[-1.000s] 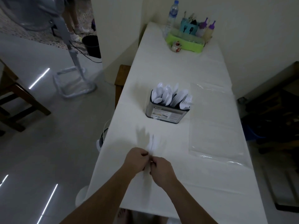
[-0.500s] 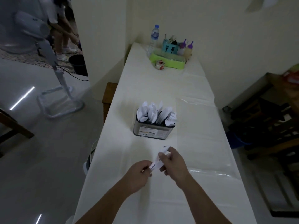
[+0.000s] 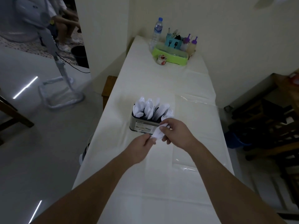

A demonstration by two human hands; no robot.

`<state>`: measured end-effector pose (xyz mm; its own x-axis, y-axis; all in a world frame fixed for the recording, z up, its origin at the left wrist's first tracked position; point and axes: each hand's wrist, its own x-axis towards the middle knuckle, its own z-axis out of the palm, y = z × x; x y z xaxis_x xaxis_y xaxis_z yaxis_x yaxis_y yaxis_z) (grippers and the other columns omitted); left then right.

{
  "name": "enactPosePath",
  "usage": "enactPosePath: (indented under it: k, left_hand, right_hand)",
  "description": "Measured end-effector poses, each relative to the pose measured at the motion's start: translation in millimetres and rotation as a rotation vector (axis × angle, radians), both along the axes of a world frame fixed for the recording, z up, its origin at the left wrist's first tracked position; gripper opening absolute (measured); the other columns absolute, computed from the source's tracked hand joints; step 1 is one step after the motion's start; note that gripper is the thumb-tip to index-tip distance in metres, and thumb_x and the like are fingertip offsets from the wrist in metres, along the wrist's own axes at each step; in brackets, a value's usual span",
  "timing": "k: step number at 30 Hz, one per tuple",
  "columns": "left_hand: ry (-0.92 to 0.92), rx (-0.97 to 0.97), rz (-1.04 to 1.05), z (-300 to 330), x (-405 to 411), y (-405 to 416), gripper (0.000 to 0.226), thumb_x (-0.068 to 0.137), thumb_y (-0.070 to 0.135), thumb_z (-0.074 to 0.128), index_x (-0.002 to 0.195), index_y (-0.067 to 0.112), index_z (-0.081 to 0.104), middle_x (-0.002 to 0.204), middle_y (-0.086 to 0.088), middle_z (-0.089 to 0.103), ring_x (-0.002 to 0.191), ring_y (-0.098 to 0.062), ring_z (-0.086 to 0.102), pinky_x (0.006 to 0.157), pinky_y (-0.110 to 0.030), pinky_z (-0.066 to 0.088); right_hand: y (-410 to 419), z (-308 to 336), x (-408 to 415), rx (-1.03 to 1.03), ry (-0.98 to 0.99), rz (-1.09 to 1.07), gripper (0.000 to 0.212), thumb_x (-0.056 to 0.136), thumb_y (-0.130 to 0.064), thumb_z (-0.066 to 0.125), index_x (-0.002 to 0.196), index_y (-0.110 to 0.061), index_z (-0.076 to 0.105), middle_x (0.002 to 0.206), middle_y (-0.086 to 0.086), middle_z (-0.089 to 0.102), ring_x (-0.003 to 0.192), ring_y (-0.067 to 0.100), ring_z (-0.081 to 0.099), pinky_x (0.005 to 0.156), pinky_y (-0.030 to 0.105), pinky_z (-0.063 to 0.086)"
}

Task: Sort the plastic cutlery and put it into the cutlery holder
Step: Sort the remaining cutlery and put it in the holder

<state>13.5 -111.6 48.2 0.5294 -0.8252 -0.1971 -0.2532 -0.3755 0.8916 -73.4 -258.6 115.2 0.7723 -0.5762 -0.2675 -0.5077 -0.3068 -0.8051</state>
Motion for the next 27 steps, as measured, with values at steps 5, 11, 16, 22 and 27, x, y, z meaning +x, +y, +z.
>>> enactPosePath:
  k: [5, 11, 16, 22, 27]
  left_hand:
    - [0.027, -0.045, 0.069, 5, 6, -12, 0.024, 0.103, 0.033, 0.042, 0.092, 0.022, 0.060, 0.079, 0.015, 0.061, 0.071, 0.000, 0.054, 0.063, -0.021, 0.037]
    - [-0.077, -0.075, 0.131, 14, 10, -29, 0.025, 0.101, 0.042, 0.040, 0.094, 0.027, 0.059, 0.074, 0.011, 0.060, 0.072, -0.012, 0.059, 0.067, -0.032, 0.045]
    - [-0.291, -0.143, 0.318, 2, 19, -22, 0.023, 0.098, 0.015, 0.045, 0.112, 0.014, 0.063, 0.093, -0.001, 0.065, 0.081, -0.019, 0.059, 0.071, -0.030, 0.047]
    - [-0.562, -0.009, 0.214, -18, 21, -21, 0.043, 0.085, 0.005, 0.056, 0.127, 0.007, 0.062, 0.129, -0.009, 0.062, 0.114, -0.030, 0.059, 0.097, -0.040, 0.051]
    - [-0.688, 0.078, 0.117, -23, 22, -27, 0.051, 0.081, 0.019, 0.044, 0.124, -0.002, 0.063, 0.127, -0.017, 0.064, 0.123, -0.035, 0.056, 0.106, -0.044, 0.046]
  right_hand:
    - [-13, 24, 2, 0.104, 0.017, 0.126, 0.009, 0.090, -0.007, 0.066, 0.096, 0.000, 0.068, 0.081, 0.017, 0.070, 0.068, 0.019, 0.067, 0.057, 0.026, 0.054]
    - [-27, 44, 14, -0.100, -0.032, 0.052, 0.009, 0.088, -0.010, 0.068, 0.080, -0.013, 0.072, 0.060, 0.003, 0.068, 0.052, 0.015, 0.067, 0.050, 0.024, 0.052]
    - [-53, 80, 22, -0.337, -0.076, -0.003, 0.015, 0.090, -0.014, 0.065, 0.078, -0.023, 0.069, 0.055, 0.002, 0.067, 0.043, 0.009, 0.061, 0.048, 0.020, 0.051]
    - [-64, 87, 37, -0.570, -0.028, 0.068, 0.011, 0.092, -0.015, 0.062, 0.091, -0.012, 0.072, 0.067, 0.007, 0.068, 0.053, 0.010, 0.066, 0.060, 0.030, 0.058]
    - [-62, 65, 47, -0.639, 0.047, 0.153, 0.014, 0.092, -0.016, 0.061, 0.091, -0.008, 0.072, 0.073, 0.012, 0.072, 0.066, 0.025, 0.070, 0.073, 0.039, 0.056]
